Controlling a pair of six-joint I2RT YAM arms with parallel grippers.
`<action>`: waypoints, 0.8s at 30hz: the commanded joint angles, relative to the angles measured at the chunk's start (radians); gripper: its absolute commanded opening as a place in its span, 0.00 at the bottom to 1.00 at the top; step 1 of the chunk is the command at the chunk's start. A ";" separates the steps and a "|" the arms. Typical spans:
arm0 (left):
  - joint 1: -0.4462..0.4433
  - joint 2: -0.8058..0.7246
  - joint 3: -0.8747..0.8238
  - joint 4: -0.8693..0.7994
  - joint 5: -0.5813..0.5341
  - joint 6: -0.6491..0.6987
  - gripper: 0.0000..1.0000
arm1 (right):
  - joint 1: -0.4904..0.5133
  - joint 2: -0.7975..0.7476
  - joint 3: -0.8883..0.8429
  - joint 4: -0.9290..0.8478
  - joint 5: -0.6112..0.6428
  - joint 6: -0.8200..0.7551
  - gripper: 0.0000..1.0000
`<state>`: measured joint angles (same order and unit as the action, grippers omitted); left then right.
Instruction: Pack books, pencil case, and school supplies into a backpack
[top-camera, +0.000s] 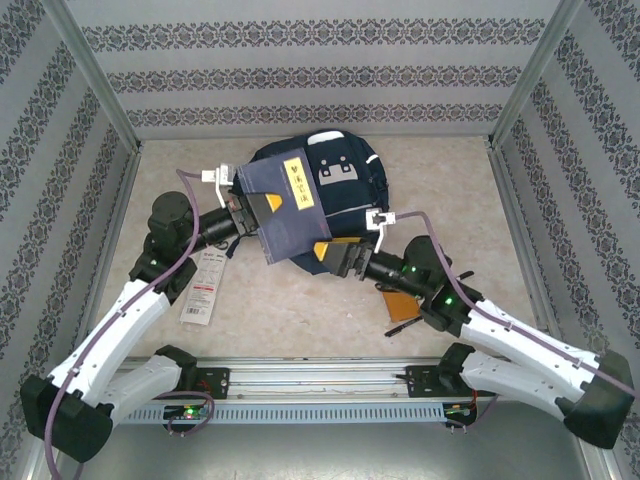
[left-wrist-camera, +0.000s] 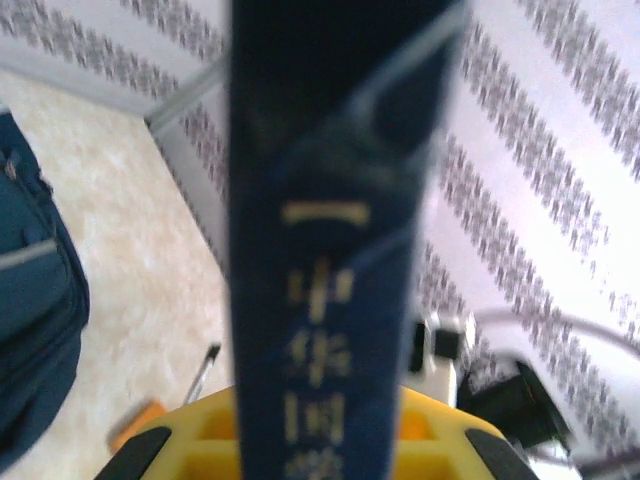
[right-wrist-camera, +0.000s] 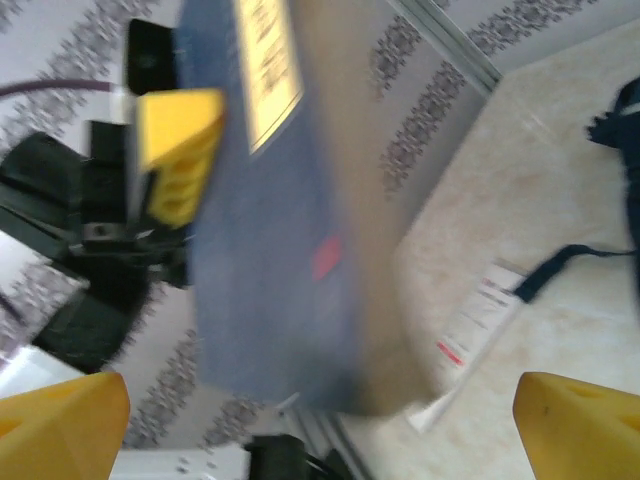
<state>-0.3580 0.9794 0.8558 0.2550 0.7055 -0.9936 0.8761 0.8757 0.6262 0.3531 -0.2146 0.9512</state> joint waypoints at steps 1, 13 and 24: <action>-0.007 0.070 0.034 0.287 -0.092 -0.136 0.00 | 0.051 0.038 -0.020 0.239 0.298 0.190 0.98; -0.090 0.148 0.023 0.404 -0.149 -0.214 0.00 | 0.049 0.342 0.099 0.547 0.390 0.360 0.68; -0.083 0.177 0.100 -0.154 -0.114 0.285 0.77 | -0.185 0.197 -0.036 0.298 0.328 0.466 0.00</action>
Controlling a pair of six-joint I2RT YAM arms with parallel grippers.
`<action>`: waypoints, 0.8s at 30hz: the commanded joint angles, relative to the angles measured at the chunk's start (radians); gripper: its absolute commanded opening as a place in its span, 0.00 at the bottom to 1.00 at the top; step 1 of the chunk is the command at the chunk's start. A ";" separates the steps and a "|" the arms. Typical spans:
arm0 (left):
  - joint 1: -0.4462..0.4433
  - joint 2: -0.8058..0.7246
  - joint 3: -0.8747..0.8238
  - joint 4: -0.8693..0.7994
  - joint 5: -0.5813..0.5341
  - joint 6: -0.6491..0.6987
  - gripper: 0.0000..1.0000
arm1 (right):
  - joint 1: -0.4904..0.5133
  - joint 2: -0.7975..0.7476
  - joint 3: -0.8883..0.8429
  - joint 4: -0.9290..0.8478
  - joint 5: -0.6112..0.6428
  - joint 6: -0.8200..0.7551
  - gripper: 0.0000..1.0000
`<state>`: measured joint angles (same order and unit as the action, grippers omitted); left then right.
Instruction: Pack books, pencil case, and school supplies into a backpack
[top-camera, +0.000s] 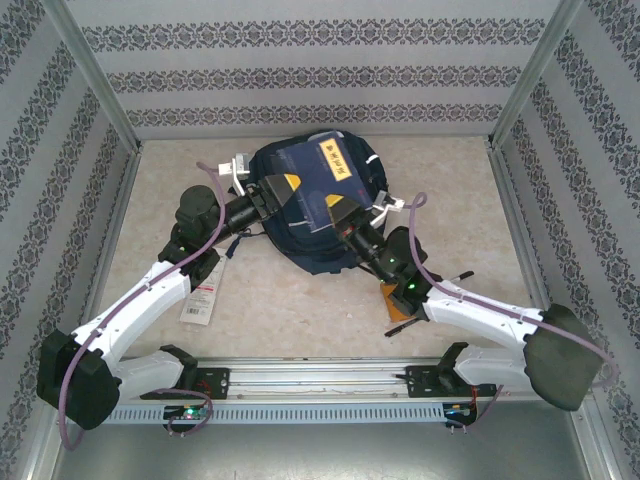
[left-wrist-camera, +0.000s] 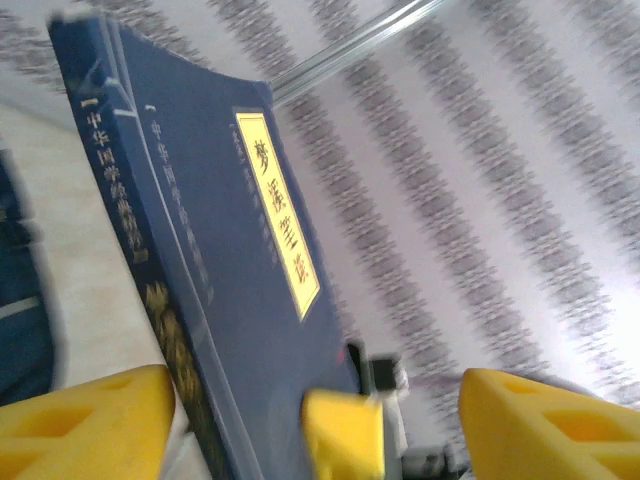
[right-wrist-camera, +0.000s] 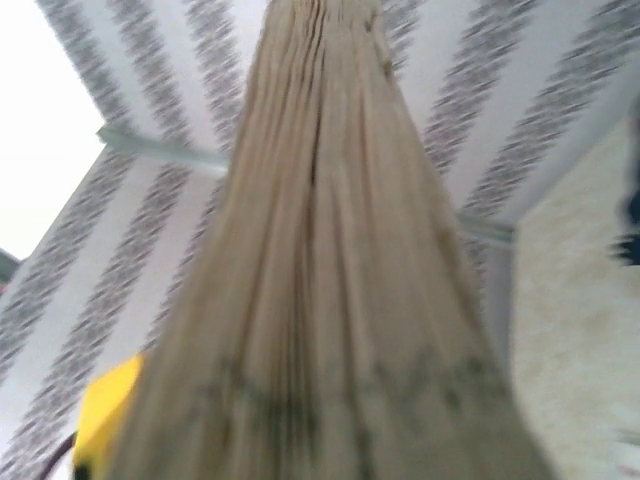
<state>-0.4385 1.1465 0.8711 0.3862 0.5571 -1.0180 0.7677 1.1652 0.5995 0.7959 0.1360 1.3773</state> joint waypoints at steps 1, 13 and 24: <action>-0.006 0.050 0.136 -0.414 0.039 0.436 0.78 | -0.131 -0.135 0.000 -0.297 -0.063 0.034 0.00; -0.176 0.612 0.532 -0.939 -0.337 1.228 0.82 | -0.664 -0.327 0.035 -1.043 -0.342 -0.353 0.00; -0.177 0.915 0.748 -0.982 -0.534 1.204 0.81 | -0.683 -0.332 0.072 -1.071 -0.442 -0.439 0.00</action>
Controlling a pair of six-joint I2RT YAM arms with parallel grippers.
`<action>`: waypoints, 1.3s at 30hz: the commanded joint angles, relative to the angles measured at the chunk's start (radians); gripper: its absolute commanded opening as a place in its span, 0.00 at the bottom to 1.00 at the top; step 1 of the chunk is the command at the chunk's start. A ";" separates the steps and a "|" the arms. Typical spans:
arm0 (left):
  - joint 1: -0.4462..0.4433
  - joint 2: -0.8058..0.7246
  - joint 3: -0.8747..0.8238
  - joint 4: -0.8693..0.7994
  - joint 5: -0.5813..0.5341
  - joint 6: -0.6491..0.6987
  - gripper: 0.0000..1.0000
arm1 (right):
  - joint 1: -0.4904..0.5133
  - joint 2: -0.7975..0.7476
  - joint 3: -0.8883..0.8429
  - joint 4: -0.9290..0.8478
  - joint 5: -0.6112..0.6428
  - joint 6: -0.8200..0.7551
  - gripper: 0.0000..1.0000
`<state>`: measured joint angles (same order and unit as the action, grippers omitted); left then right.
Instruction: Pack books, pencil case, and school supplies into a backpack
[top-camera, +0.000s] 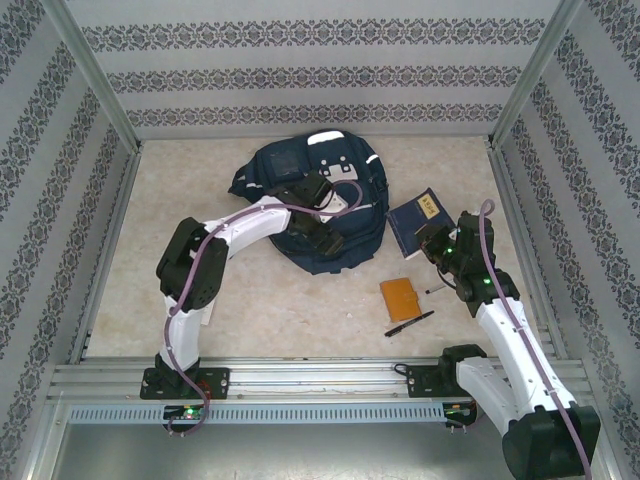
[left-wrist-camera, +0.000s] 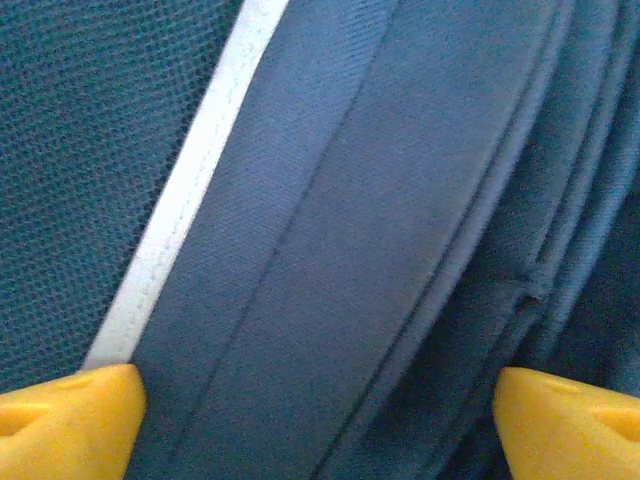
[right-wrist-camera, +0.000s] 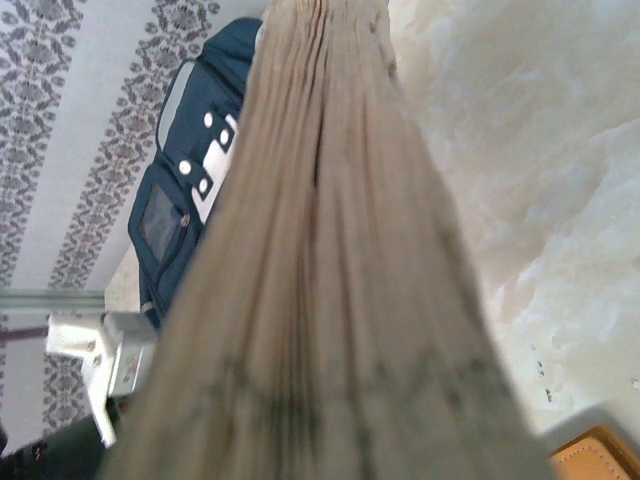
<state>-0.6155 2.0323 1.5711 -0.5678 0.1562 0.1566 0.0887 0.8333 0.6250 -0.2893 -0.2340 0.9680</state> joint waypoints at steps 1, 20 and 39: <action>0.000 0.046 0.063 -0.023 -0.163 0.028 0.68 | -0.005 0.005 0.048 0.016 -0.099 -0.028 0.00; 0.002 -0.089 0.364 -0.134 -0.155 0.084 0.00 | 0.039 -0.009 0.015 0.000 -0.535 0.101 0.00; -0.011 -0.065 0.814 -0.335 -0.035 -0.025 0.00 | 0.171 0.452 0.077 0.556 -0.505 0.293 0.00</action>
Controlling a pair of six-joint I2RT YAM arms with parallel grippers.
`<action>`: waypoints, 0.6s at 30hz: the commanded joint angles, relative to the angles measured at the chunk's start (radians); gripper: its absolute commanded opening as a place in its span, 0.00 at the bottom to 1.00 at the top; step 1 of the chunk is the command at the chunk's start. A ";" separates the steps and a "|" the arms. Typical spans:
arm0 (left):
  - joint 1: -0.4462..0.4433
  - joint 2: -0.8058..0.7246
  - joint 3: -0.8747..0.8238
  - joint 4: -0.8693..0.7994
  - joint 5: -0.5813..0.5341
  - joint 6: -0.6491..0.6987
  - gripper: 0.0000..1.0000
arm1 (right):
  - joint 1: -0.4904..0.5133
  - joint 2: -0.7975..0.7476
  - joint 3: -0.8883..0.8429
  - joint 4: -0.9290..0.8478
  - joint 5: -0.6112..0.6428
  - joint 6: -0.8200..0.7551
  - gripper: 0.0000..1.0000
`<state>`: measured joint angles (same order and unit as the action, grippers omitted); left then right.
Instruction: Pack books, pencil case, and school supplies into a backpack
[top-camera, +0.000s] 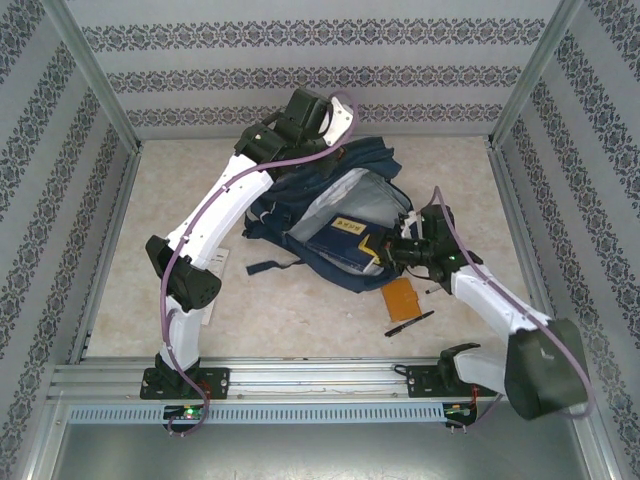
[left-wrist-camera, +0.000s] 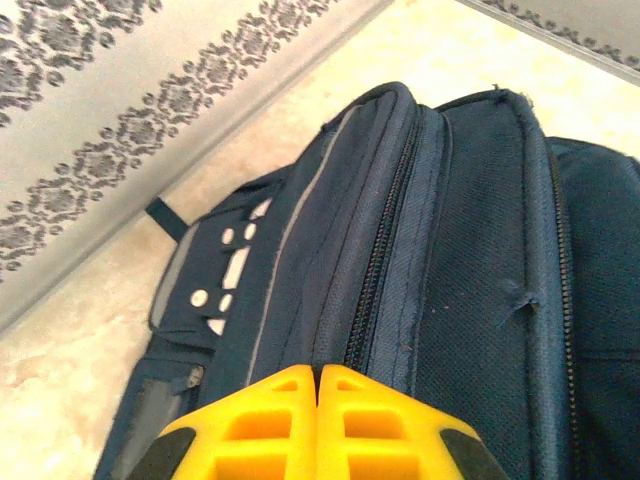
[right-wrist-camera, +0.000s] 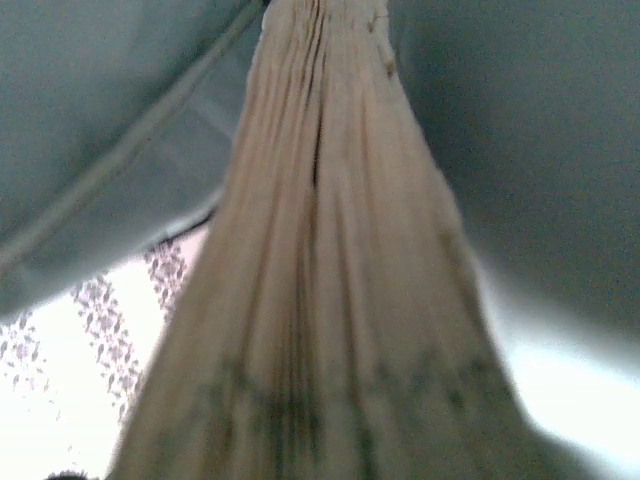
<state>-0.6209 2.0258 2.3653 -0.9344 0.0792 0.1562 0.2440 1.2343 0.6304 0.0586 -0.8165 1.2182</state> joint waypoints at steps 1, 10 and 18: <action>-0.010 -0.061 0.016 0.031 0.049 -0.028 0.00 | 0.019 0.088 0.092 0.229 0.121 0.045 0.00; -0.026 -0.056 -0.019 0.082 0.122 -0.087 0.00 | 0.090 0.438 0.192 0.599 0.426 0.114 0.00; -0.030 -0.038 -0.022 0.087 0.121 -0.065 0.00 | 0.158 0.799 0.424 0.738 0.409 0.202 0.09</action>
<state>-0.6357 2.0258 2.3333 -0.9356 0.1802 0.0963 0.3828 1.9804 0.9947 0.6750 -0.4191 1.3716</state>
